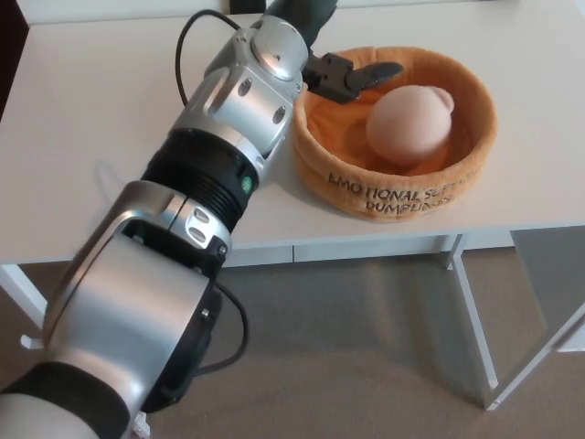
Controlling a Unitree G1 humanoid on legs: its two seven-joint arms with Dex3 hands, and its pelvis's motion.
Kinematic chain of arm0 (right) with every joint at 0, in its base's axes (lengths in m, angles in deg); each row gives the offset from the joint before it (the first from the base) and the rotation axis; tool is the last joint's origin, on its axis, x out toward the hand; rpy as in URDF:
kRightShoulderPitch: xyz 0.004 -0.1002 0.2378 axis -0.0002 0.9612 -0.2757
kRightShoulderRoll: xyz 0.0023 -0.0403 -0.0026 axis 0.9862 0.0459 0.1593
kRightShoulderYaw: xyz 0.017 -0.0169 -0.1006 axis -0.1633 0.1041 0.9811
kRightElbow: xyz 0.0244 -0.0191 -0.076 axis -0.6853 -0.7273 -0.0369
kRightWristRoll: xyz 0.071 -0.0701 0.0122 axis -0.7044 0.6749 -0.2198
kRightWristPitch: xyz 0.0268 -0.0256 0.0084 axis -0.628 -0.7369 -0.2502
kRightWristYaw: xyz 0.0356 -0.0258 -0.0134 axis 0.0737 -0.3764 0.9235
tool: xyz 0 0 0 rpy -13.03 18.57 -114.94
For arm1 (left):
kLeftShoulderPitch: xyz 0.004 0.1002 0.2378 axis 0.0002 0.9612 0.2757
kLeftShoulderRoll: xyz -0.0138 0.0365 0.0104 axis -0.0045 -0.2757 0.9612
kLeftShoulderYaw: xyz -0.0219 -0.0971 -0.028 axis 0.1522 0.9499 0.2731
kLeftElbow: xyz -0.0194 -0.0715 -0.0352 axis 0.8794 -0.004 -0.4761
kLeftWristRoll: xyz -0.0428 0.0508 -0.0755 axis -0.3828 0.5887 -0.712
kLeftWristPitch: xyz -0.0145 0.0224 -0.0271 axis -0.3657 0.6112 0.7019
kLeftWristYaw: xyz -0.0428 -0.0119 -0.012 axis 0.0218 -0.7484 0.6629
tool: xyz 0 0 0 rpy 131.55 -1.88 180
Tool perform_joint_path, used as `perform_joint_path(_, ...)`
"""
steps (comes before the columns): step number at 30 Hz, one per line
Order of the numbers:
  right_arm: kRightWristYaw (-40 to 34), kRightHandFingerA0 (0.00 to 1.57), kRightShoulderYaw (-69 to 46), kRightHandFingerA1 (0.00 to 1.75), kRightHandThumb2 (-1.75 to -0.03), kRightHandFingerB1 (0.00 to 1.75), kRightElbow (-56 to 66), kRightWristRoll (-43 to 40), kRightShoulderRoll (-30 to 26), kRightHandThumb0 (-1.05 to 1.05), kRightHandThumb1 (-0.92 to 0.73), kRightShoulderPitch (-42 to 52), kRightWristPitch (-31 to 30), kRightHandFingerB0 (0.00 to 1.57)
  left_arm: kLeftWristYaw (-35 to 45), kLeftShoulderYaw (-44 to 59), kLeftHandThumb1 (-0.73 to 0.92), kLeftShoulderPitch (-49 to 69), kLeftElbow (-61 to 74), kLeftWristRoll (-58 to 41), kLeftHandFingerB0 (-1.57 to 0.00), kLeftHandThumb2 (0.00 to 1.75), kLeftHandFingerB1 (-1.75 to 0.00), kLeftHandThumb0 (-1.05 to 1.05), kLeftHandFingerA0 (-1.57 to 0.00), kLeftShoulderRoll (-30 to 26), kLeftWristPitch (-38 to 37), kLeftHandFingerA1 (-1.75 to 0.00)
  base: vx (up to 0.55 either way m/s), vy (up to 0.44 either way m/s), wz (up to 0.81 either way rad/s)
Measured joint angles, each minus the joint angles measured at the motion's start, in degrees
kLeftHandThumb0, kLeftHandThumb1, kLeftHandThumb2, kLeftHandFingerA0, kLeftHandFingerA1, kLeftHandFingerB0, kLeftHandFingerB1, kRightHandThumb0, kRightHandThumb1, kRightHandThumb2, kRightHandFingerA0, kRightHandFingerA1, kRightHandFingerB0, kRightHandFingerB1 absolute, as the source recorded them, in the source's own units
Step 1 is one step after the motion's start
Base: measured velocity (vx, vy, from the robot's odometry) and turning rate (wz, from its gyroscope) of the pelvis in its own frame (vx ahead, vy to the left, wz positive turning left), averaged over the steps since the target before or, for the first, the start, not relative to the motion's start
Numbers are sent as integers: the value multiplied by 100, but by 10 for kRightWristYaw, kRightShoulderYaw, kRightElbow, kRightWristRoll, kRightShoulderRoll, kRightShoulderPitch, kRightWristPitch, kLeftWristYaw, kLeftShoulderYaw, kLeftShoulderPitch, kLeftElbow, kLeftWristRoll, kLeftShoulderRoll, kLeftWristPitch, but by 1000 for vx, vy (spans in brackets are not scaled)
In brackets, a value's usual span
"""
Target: The robot walks towards a table in front, picks a dumpling toy with left hand and puts it in an orange round plate
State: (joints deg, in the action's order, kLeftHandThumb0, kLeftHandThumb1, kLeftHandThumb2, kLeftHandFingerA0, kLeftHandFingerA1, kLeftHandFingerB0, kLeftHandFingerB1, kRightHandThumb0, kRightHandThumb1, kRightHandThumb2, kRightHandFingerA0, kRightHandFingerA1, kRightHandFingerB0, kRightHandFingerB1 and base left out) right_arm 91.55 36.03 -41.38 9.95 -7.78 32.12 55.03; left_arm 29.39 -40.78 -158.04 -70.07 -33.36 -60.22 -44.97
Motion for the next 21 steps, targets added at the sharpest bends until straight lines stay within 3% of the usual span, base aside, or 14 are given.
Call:
perform_joint_path(1, 0, 59, 0, 48, -56, 35, -3, 0, 0, -46, -54, 0, 0, 32, 2, 0, 43, 1, 6, 0, 0, 80, -9, -72, 0, -2, 1, -6, 0, 0, 0)
perform_joint_path(3, 1, 59, 0, 49, -56, 36, -5, 0, 0, -46, -53, 0, 0, 32, 6, 1, 48, 7, 21, -1, 0, 84, 0, -82, 0, -6, 2, -1, 0, 0, 0)
perform_joint_path(6, 1, 60, 0, 48, -56, 36, -5, 0, 0, -47, -54, 0, 0, 32, 14, -2, 49, 16, 49, 0, 0, 84, 0, -83, 0, -17, 2, -2, 0, 0, 0)
perform_joint_path(8, 0, 59, 0, 48, -56, 36, -6, 0, 0, -48, -54, 0, 0, 32, 20, -10, 43, 20, 83, 2, 0, 82, -7, -75, 0, -35, 1, -13, 0, 0, 0)
perform_joint_path(9, 0, 58, 0, 49, -56, 35, -6, 0, 0, -47, -54, -1, 0, 31, 22, -11, 50, 23, 99, 2, 0, 59, -8, -80, 0, -41, 0, -22, 0, 0, 0)
perform_joint_path(11, 0, 59, 0, 50, -56, 36, -8, 0, 0, -49, -54, -2, 0, 31, 28, -12, 53, 31, 145, 2, 0, 60, -5, -83, 0, -55, -1, -23, 0, 0, 0)
perform_joint_path(12, 0, 58, 0, 49, -56, 36, -8, 0, 0, -49, -53, -2, 0, 30, 28, -12, 41, 31, 145, 2, 0, 82, -14, -69, 0, -55, -1, -21, 0, 0, 0)
perform_joint_path(13, 1, 58, 0, 49, -56, 36, -8, 0, 0, -49, -53, -2, 0, 30, 32, -12, 41, 36, 177, 2, 0, 82, -14, -69, 0, -63, 0, -21, 0, 0, 0)
perform_joint_path(14, 1, 62, 0, 50, -55, 36, -9, 0, 0, -51, -52, -3, 0, 32, 36, -12, 52, 47, 219, 2, 0, 57, -19, -70, -15, -75, 0, -28, 0, 0, 0)
perform_joint_path(16, 1, 62, 0, 50, -55, 36, -9, 0, 0, -51, -52, -3, 0, 32, 40, -9, 52, 60, 260, 1, 0, 57, -19, -70, -15, -84, 0, -28, 0, 0, 0)
perform_joint_path(17, 1, 58, 0, 47, -56, 35, -9, 0, 0, -46, -53, -3, 0, 32, 41, -7, 40, 67, 275, 0, -5, 68, -25, -57, -11, -88, 0, -39, 0, 0, 0)
perform_joint_path(18, 1, 55, 0, 46, -56, 36, -9, 0, 0, -47, -53, -3, 0, 32, 42, -6, 33, 73, 287, 0, 0, 87, -49, -28, 0, -91, 0, -47, 0, 0, 0)
perform_joint_path(20, 1, 55, 1, 46, -56, 36, -9, 0, 0, -47, -53, -3, 0, 32, 47, 3, 33, 106, 348, -2, 0, 87, -49, -28, 0, -102, 0, -47, 0, 0, 0)
perform_joint_path(21, 1, 60, 1, 46, -56, 35, -9, 0, 0, -51, -52, -3, 0, 33, 48, 6, 41, 118, 368, -2, -15, 63, -36, -45, -22, -105, 0, -40, 0, 0, 0)
